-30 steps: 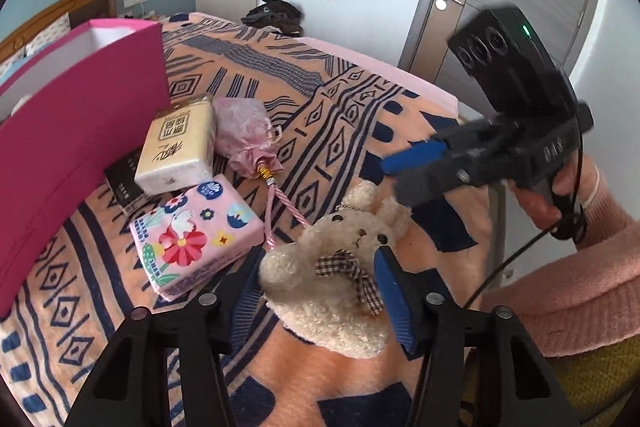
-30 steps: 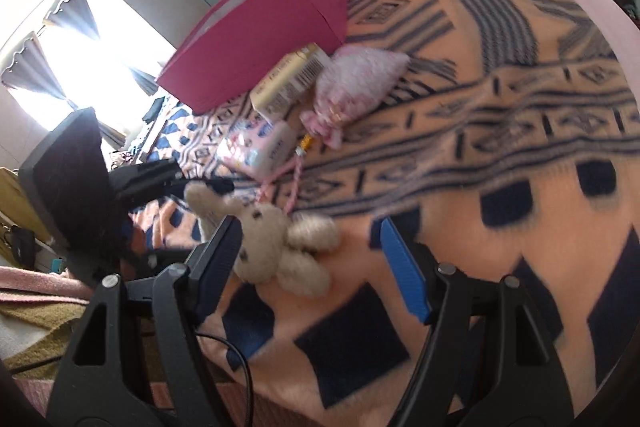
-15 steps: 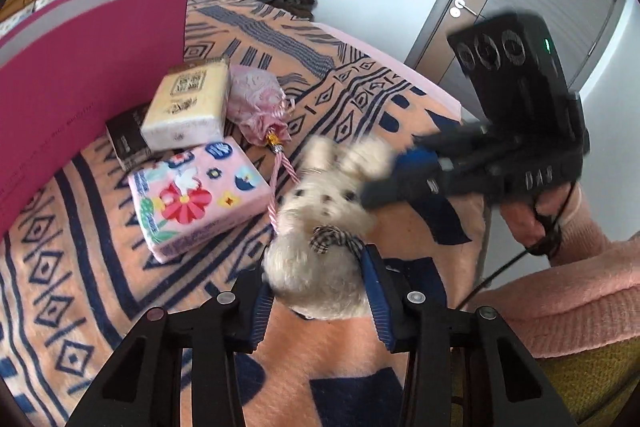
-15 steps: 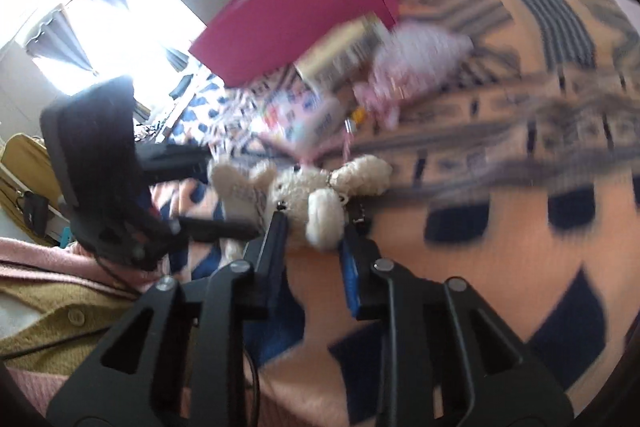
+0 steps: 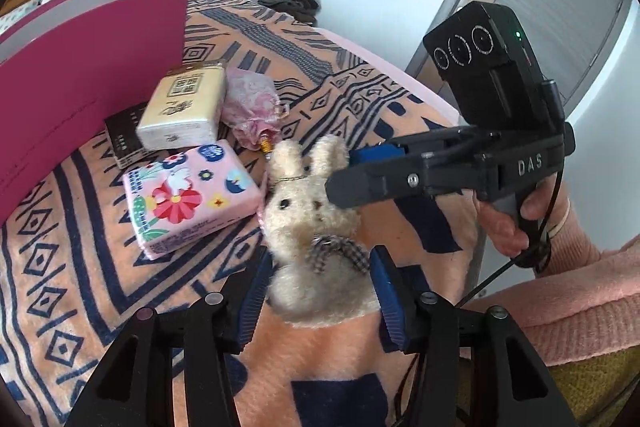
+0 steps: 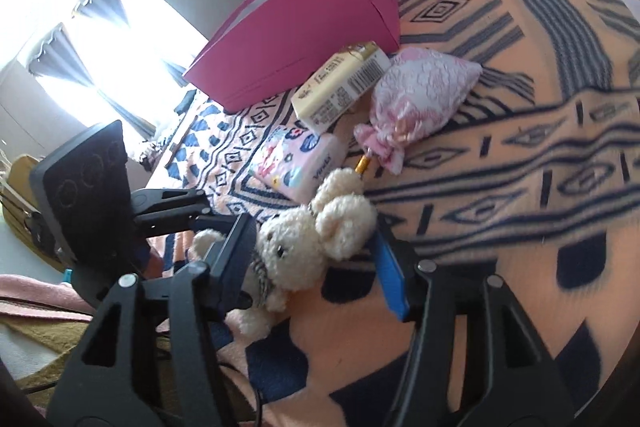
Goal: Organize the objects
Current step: 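Lift the cream teddy bunny with the right gripper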
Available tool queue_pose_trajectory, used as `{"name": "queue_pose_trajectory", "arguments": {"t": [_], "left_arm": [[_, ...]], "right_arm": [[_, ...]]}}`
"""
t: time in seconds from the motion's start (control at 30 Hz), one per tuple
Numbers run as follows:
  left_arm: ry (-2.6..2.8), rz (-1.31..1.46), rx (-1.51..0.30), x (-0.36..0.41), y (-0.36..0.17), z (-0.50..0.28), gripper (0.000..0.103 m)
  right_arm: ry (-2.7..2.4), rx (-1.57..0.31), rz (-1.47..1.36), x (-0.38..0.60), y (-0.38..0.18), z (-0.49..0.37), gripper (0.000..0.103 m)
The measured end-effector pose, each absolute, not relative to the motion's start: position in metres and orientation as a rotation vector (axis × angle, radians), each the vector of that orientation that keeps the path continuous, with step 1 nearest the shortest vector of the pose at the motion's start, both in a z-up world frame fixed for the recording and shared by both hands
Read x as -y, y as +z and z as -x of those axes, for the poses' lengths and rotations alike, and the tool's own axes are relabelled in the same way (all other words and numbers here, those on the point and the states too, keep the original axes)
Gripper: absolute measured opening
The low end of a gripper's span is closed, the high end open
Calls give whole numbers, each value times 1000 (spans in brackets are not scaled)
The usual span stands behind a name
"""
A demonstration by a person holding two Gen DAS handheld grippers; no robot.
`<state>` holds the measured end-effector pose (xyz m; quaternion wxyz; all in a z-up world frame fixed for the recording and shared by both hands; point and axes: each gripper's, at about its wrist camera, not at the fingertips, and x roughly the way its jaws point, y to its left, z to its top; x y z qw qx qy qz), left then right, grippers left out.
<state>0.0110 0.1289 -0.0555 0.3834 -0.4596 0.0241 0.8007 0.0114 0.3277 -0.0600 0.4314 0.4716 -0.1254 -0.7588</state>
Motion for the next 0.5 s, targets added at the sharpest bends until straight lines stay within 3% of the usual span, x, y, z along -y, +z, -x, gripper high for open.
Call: {"name": "queue_pose_trajectory", "arguments": {"t": [0.13, 0.17, 0.2, 0.23, 0.5], "left_arm": [[2031, 1193, -70, -132, -59, -10, 42], [2025, 1198, -60, -132, -60, -8, 39], [2017, 1203, -47, -131, -61, -7, 39], [2016, 1204, -37, -129, -61, -7, 38], [2021, 1141, 31, -122, -42, -10, 37]], "right_arm": [[-1890, 298, -1184, -321, -61, -18, 58], [-1897, 293, -1185, -320, -61, -19, 54], [-1897, 285, -1183, -319, -61, -18, 41], [-1892, 279, -1185, -317, -62, -17, 38], [-1929, 219, -1110, -311, -40, -16, 34]]}}
